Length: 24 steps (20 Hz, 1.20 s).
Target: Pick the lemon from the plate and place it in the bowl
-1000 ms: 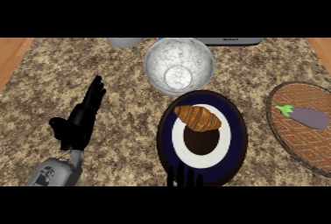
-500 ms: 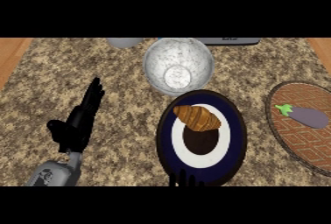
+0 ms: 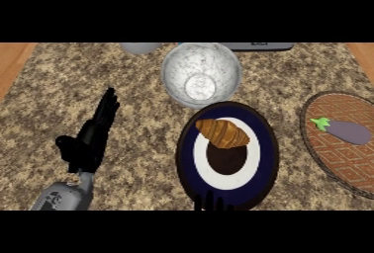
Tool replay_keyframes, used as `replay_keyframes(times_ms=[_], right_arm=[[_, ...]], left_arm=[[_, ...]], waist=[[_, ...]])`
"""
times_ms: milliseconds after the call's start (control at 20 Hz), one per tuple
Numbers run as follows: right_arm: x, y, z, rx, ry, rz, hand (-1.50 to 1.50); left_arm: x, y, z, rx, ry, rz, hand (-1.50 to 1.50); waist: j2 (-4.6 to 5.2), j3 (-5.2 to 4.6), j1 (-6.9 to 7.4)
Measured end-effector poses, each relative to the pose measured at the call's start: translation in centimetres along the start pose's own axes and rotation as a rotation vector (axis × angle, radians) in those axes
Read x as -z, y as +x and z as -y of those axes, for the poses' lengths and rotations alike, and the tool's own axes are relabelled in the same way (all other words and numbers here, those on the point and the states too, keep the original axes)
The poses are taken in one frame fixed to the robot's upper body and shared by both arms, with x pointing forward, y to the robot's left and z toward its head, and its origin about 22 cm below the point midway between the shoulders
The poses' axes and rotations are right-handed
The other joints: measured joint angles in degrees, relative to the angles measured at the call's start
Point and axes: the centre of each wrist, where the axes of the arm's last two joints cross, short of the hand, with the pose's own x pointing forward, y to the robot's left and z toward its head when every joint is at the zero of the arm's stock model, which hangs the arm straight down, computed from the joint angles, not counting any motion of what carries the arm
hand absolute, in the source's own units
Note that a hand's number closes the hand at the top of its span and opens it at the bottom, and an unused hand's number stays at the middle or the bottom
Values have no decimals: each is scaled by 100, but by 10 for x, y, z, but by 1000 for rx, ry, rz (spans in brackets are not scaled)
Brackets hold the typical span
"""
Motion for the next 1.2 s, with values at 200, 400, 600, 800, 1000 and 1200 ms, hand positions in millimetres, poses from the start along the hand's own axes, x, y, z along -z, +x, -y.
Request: replay_keyframes(times_ms=[200,400,600,800,1000,1200], right_arm=[[2,-2,-3,-25,1,-41,-150],[5,-3,-3,-42,12,-66,-150],[6,-4,-4,-40,43,-84,150],[8,-4,-7,-51,119,-64,150],[9,-4,-7,-74,160,-34,150],[9,-4,-8,-63,190,-8,150]], left_arm=[[1,1,-4,-2,0,1,0],[4,1,-4,1,0,0,0],[5,3,-3,0,0,2,0],[7,7,-1,6,-8,9,0],[6,6,3,0,-16,3,0],[4,7,3,-1,-21,4,0]], waist=[[0,-5,-13],[8,-10,-18],[7,-10,2],[18,-30,54],[21,-49,77],[20,-64,88]])
